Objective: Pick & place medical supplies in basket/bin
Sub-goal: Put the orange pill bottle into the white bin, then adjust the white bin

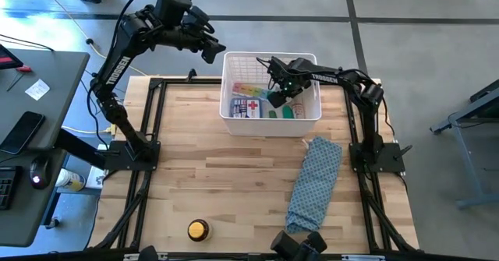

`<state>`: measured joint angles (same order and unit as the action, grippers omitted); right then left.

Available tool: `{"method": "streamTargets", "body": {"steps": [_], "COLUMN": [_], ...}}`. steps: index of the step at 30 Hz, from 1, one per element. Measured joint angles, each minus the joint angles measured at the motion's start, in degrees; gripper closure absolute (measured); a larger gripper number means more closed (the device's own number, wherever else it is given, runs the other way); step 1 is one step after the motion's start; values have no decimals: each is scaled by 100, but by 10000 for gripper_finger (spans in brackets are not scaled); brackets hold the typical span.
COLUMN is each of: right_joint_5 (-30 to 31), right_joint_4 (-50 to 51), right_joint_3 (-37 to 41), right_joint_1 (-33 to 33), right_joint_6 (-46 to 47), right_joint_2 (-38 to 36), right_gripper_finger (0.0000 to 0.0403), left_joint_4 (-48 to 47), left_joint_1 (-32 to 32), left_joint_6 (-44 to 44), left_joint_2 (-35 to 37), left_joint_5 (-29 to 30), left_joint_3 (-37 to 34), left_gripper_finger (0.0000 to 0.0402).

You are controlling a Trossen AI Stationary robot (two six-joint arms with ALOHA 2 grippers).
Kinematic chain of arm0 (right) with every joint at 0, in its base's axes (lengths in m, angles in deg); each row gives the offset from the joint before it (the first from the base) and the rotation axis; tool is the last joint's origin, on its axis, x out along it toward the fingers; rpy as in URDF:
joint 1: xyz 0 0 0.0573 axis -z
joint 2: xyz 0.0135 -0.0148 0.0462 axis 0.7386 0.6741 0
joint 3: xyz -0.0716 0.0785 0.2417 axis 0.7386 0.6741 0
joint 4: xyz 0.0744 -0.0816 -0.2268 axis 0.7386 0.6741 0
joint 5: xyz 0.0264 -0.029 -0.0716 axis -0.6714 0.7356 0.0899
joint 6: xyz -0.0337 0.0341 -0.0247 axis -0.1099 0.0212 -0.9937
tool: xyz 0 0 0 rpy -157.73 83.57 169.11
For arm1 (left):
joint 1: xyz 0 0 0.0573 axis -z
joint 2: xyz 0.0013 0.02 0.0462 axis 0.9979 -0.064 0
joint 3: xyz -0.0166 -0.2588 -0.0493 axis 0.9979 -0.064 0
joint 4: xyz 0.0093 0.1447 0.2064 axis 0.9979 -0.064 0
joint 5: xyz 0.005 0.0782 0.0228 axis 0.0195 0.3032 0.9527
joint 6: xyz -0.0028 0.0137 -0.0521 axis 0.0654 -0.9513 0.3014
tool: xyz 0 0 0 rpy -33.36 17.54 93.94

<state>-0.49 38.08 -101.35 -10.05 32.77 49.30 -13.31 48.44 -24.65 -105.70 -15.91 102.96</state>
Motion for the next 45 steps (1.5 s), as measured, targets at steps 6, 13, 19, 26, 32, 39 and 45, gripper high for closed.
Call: {"method": "streamTargets", "body": {"steps": [6,13,19,26,32,39,45], "right_joint_5": [-24,-28,-36,51,495,2000,2113], "right_joint_4": [0,-2,-96,-149,-169,300,1622], "right_joint_3": [0,0,-3,-9,-9,-20,87], "right_joint_1": [0,0,-2,-60,-55,-31,496], "right_joint_6": [-97,-103,-97,283,954,1384,2027], "right_joint_2": [0,-283,-854,-1681,-2632,-3457,-3325], "right_gripper_finger": [153,151,151,150,151,151,151], "left_joint_4": [-34,-220,-583,-796,-800,-943,-1066], "left_joint_1": [0,0,-2,0,2,2,2], "left_joint_6": [126,121,-176,-321,-173,-156,-156], "left_joint_2": [0,0,167,517,738,800,800], "left_joint_5": [-153,-300,-282,-245,-234,-345,-633], "left_joint_3": [0,0,-2,-2,-2,0,0], "left_gripper_finger": [153,153,153,153,153,153,153]}}
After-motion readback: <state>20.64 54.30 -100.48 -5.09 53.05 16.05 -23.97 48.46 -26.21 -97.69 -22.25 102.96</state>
